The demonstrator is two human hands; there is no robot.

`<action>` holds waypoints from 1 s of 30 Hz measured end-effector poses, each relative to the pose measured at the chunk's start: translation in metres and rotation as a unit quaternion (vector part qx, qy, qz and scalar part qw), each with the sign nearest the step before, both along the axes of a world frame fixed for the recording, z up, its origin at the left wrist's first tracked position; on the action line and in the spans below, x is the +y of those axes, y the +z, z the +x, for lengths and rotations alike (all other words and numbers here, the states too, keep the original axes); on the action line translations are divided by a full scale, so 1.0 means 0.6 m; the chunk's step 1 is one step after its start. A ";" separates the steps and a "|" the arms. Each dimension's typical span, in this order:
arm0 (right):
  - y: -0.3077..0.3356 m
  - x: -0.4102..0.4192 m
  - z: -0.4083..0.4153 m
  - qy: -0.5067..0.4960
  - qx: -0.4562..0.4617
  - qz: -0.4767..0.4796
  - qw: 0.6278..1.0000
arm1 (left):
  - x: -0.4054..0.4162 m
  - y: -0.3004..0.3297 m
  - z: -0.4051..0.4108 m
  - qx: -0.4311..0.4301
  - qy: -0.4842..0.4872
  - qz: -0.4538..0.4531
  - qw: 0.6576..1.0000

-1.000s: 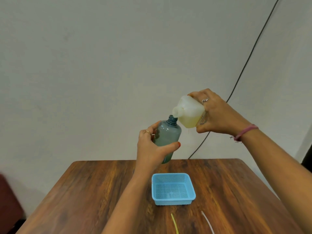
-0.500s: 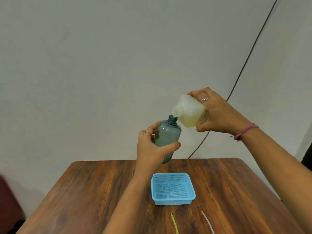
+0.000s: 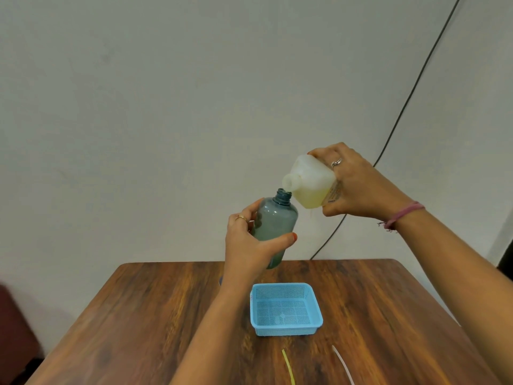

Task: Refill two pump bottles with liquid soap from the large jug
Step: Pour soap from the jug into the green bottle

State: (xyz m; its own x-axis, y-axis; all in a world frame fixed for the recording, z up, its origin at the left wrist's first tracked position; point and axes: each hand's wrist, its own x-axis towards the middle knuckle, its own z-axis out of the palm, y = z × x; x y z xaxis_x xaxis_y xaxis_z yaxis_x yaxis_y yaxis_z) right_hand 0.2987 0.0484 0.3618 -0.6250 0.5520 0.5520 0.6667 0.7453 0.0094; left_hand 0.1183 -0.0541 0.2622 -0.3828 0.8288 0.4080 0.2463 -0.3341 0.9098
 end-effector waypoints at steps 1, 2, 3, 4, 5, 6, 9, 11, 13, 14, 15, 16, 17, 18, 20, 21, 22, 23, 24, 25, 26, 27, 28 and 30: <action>0.000 0.000 -0.001 0.001 0.001 0.001 1.000 | 0.001 0.000 0.000 0.000 0.000 0.000 1.000; 0.000 0.000 -0.001 0.001 0.002 0.002 1.000 | 0.001 0.000 -0.001 0.000 0.001 0.000 1.000; 0.000 0.001 -0.002 0.001 0.001 0.002 1.000 | 0.002 0.000 -0.001 -0.001 0.001 0.000 1.000; 0.000 0.002 -0.002 0.001 0.000 0.001 1.000 | 0.003 0.000 -0.001 -0.002 0.001 0.001 1.000; 0.000 0.003 -0.002 0.002 0.001 0.000 1.000 | 0.003 0.000 -0.001 -0.005 -0.001 0.002 1.000; 0.001 0.004 -0.003 0.003 0.004 -0.003 1.000 | 0.004 0.000 -0.002 -0.007 -0.002 0.002 1.000; 0.000 0.008 -0.003 0.004 0.007 -0.006 1.000 | 0.005 -0.001 -0.003 -0.006 -0.006 0.004 1.000; -0.001 0.010 -0.004 0.000 0.004 -0.002 1.000 | 0.006 -0.001 -0.003 -0.006 -0.007 0.003 1.000; -0.002 0.011 -0.005 -0.002 0.002 -0.001 1.000 | 0.007 -0.002 -0.004 -0.005 -0.005 0.003 1.000; -0.002 0.011 -0.006 -0.002 0.002 -0.001 1.000 | 0.007 -0.003 -0.005 -0.006 -0.004 0.003 1.000; -0.003 0.011 -0.006 -0.001 0.001 -0.001 1.000 | 0.006 -0.003 -0.005 -0.006 -0.005 0.002 1.000; -0.003 0.011 -0.007 0.000 0.001 -0.002 1.000 | 0.006 -0.002 -0.005 -0.006 -0.005 0.002 1.000; -0.004 0.011 -0.007 0.001 0.000 -0.001 1.000 | 0.006 -0.003 -0.005 -0.004 -0.005 0.000 1.000; -0.004 0.011 -0.007 0.001 -0.001 0.000 1.000 | 0.005 -0.003 -0.005 -0.004 -0.004 -0.001 1.000; -0.004 0.012 -0.008 0.001 -0.001 0.001 1.000 | 0.004 -0.004 -0.005 -0.008 -0.004 -0.002 1.000; -0.005 0.012 -0.008 0.001 0.001 0.000 1.000 | 0.004 -0.004 -0.006 -0.010 -0.005 -0.003 1.000; -0.004 0.012 -0.008 0.002 0.002 0.000 1.000 | 0.003 -0.003 -0.005 -0.011 -0.006 -0.003 1.000; -0.004 0.012 -0.008 0.001 0.001 0.000 1.000 | 0.003 -0.002 -0.005 -0.011 -0.006 -0.003 1.000; -0.004 0.012 -0.009 0.001 0.000 0.000 1.000 | 0.003 -0.001 -0.005 -0.010 -0.007 -0.003 1.000; -0.004 0.012 -0.009 0.001 0.000 0.001 1.000 | 0.003 -0.001 -0.005 -0.011 -0.007 -0.004 1.000; -0.003 0.011 -0.009 0.001 0.000 0.001 1.000 | 0.003 0.000 -0.005 -0.011 -0.006 -0.005 1.000; -0.003 0.011 -0.009 0.002 0.000 0.002 1.000 | 0.003 -0.001 -0.005 -0.011 -0.005 -0.005 1.000; -0.003 0.011 -0.009 0.002 -0.001 0.002 1.000 | 0.002 -0.001 -0.005 -0.011 -0.003 -0.006 1.000; -0.002 0.009 -0.010 0.001 -0.001 0.003 1.000 | 0.002 -0.001 -0.005 -0.012 -0.001 -0.007 1.000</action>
